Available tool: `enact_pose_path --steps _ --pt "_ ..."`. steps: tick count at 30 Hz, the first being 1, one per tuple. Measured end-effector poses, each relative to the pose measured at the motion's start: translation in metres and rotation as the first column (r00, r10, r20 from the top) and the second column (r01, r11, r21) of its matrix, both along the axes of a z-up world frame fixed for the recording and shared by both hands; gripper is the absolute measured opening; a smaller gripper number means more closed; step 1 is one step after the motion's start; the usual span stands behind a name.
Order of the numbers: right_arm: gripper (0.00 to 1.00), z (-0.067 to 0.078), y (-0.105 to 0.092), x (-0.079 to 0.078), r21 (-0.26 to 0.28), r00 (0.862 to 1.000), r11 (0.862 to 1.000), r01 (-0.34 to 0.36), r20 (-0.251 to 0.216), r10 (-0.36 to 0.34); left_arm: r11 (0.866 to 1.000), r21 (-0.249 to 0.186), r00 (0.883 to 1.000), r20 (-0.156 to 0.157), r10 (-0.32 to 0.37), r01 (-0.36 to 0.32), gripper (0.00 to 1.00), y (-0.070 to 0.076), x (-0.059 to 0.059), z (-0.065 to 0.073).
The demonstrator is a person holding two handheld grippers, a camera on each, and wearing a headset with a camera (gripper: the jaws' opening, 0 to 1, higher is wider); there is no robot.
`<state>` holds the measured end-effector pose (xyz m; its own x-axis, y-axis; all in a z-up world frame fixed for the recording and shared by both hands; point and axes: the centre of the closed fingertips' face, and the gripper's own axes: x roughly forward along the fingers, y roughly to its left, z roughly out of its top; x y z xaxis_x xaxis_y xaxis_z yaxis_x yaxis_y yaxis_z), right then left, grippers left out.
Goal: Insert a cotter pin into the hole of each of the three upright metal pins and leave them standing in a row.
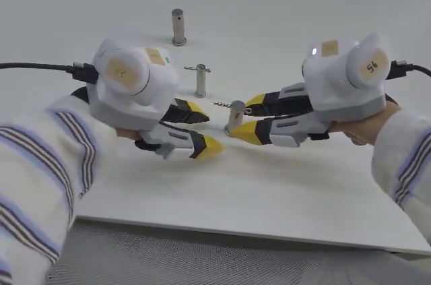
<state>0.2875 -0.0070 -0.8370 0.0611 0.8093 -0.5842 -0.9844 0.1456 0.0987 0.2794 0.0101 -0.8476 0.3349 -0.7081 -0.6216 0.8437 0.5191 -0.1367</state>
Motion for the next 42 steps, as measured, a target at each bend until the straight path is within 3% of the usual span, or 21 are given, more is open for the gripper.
enact_pose_path --steps 6,11,17,22,30,35,38,42 --pt "0.24 -0.002 0.004 0.0 0.019 1.0 1.0 -0.007 -0.003 0.007 1.0 -0.014 1.0 -0.013 0.015 -0.015 0.41 0.009 -0.007 0.004" --pt "0.23 -0.005 0.008 -0.002 0.027 1.0 0.999 -0.019 -0.004 0.019 0.999 -0.027 0.999 -0.02 0.033 -0.034 0.58 0.016 -0.012 0.009" --pt "0.22 -0.008 0.013 0.0 0.045 1.0 0.999 -0.016 -0.009 0.017 0.998 -0.023 0.998 -0.011 0.059 -0.059 0.7 0.028 -0.015 0.012" --pt "0.21 -0.01 0.015 0.001 0.047 1.0 0.999 -0.011 -0.017 0.011 0.996 -0.028 0.996 -0.026 0.088 -0.089 0.78 0.037 -0.017 0.012" --pt "0.17 -0.009 0.015 0.005 0.082 1.0 0.997 0.013 -0.017 -0.012 0.992 -0.016 0.992 -0.02 0.124 -0.125 0.78 0.051 -0.018 0.014" --pt "0.14 -0.008 0.015 0.005 0.08 1.0 0.997 -0.001 0.026 -0.001 0.99 -0.004 0.99 -0.017 0.141 -0.142 0.78 0.059 -0.016 0.016" --pt "0.13 -0.008 0.014 0.008 0.081 1.0 0.997 0.011 0.016 -0.013 0.989 -0.005 0.989 -0.01 0.149 -0.149 0.79 0.062 -0.015 0.018" --pt "0.13 -0.008 0.014 0.009 0.07 0.999 0.998 -0.008 0.052 0.004 0.987 0.003 0.987 0.001 0.158 -0.158 0.81 0.065 -0.014 0.019"
